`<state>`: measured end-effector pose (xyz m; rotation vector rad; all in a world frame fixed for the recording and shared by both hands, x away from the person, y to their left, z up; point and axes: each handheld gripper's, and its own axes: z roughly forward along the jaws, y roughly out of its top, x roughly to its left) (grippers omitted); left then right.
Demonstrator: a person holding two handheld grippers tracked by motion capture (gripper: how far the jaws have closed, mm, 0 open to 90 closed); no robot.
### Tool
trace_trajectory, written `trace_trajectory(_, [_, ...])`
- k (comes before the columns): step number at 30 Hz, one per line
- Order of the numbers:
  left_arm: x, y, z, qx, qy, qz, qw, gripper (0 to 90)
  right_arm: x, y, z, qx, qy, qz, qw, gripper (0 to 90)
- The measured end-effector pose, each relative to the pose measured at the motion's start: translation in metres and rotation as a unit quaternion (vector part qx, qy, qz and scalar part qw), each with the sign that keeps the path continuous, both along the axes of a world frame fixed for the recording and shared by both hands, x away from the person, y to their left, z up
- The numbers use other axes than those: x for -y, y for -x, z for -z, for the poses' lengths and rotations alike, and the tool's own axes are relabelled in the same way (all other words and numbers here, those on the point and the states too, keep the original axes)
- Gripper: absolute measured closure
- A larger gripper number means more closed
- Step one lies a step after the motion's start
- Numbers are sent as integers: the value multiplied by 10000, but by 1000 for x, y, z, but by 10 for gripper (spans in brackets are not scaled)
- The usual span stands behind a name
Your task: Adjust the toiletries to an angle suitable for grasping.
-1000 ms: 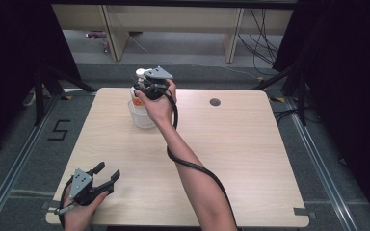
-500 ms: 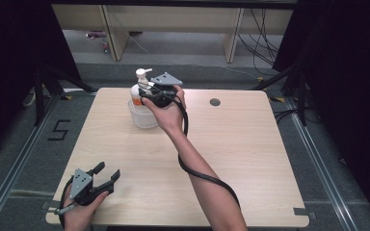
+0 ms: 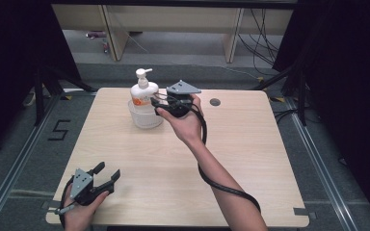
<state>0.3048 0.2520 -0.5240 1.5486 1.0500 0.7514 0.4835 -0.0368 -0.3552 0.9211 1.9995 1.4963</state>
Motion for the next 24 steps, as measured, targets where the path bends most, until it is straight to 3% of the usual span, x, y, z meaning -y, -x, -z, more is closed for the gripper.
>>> trace_trajectory(6, [0, -1, 1, 56, 36, 20, 10000, 320, 21, 15, 6, -45, 72, 0, 10000, 354])
trace_trajectory(9, [1, -1, 1, 51, 31, 15, 10000, 320, 34, 21, 10, 104, 132, -21, 9999, 354])
trace_trajectory(11, [1, -1, 1, 47, 23, 20, 10000, 320, 42, 27, 13, 17, 109, 0, 9999, 355])
trace_trajectory(16, [1, 0, 0, -9, -27, -18, 10000, 320, 66, 40, 22, 37, 171, 82, 9998, 354])
trace_trajectory(17, [1, -1, 0, -9, -31, -17, 10000, 320, 71, 41, 24, 153, 240, 68, 9996, 355])
trace_trajectory(18, [1, -1, 0, -11, -31, -20, 10000, 320, 77, 44, 26, 40, 210, 76, 9997, 354])
trace_trajectory(23, [1, -1, 0, -13, -32, -30, 10000, 320, 98, 56, 38, 113, 186, 108, 9997, 355])
trace_trajectory(24, [1, -1, 0, -13, -30, -32, 10000, 320, 104, 61, 41, 39, 180, 196, 9996, 355])
